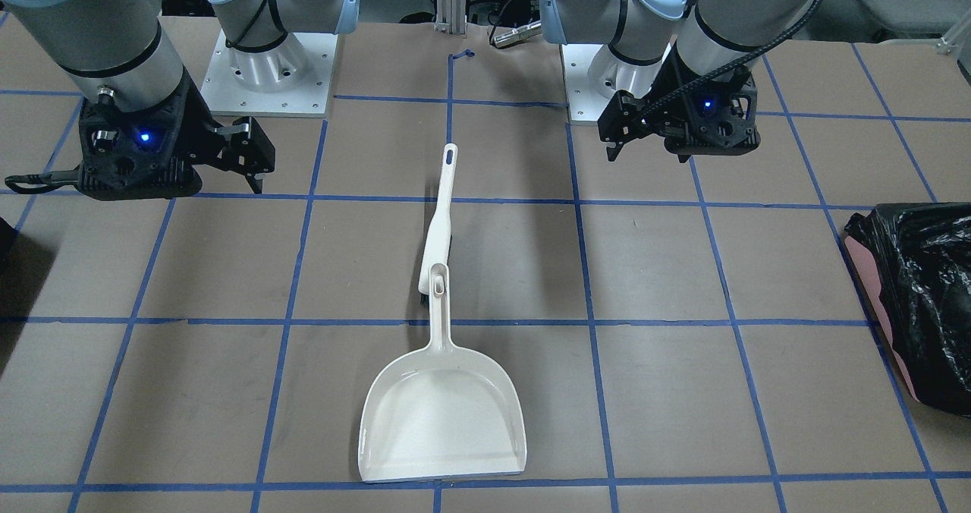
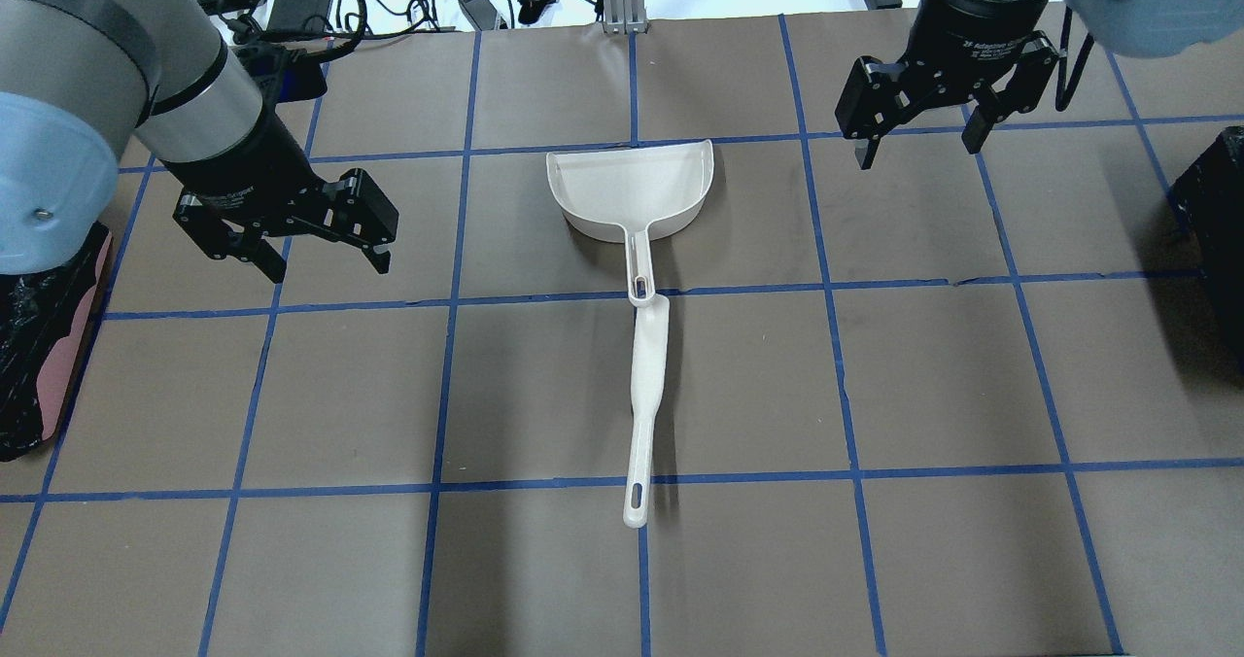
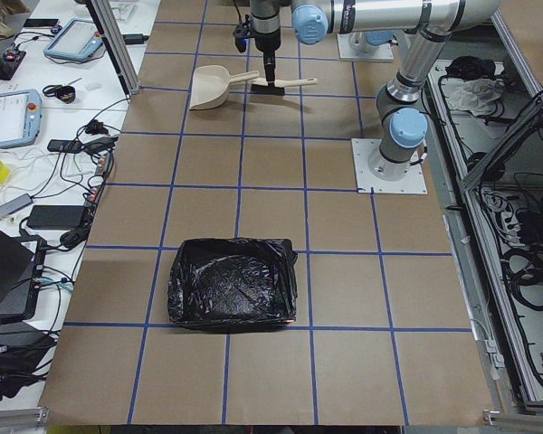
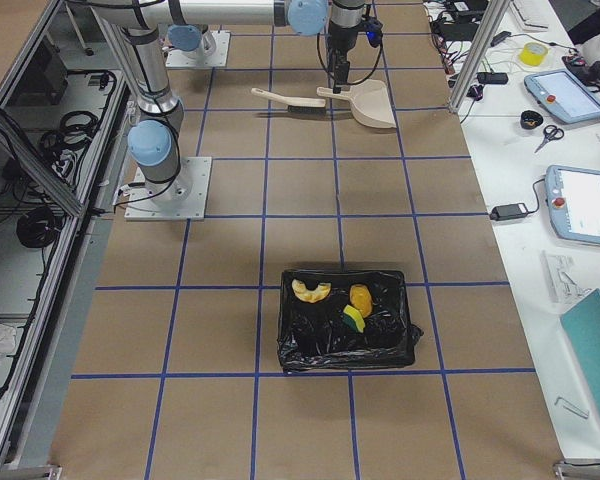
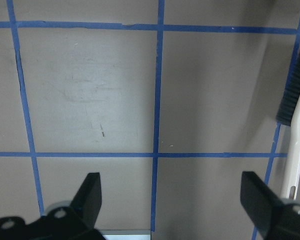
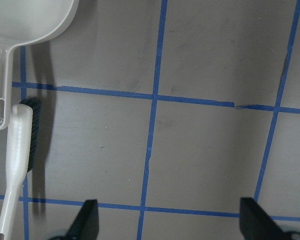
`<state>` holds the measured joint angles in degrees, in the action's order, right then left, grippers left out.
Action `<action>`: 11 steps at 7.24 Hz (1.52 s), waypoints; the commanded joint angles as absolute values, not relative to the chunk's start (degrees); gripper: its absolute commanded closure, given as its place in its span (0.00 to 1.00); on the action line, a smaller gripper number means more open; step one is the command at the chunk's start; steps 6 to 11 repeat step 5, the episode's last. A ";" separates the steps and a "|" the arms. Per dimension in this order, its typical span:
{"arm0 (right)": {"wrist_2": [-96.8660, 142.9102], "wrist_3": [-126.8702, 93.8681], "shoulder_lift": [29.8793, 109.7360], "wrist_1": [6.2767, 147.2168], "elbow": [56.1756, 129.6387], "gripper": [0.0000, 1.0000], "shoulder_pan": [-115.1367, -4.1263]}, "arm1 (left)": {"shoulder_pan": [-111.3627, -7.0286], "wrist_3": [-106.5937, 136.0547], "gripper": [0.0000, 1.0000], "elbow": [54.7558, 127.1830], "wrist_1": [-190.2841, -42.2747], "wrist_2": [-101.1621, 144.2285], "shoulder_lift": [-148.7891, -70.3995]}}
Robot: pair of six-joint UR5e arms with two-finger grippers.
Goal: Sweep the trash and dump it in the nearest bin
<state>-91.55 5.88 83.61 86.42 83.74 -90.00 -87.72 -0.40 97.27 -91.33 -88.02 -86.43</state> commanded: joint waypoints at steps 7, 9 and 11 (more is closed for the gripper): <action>-91.67 5.89 83.67 86.40 83.67 0.00 -90.00 | -87.80 -4.92 0.00 96.59 -91.32 -91.86 -84.99; -91.67 5.89 83.67 86.40 83.67 0.00 -90.00 | -87.80 -4.92 0.00 96.59 -91.32 -91.86 -84.99; -91.67 5.89 83.67 86.40 83.67 0.00 -90.00 | -87.80 -4.92 0.00 96.59 -91.32 -91.86 -84.99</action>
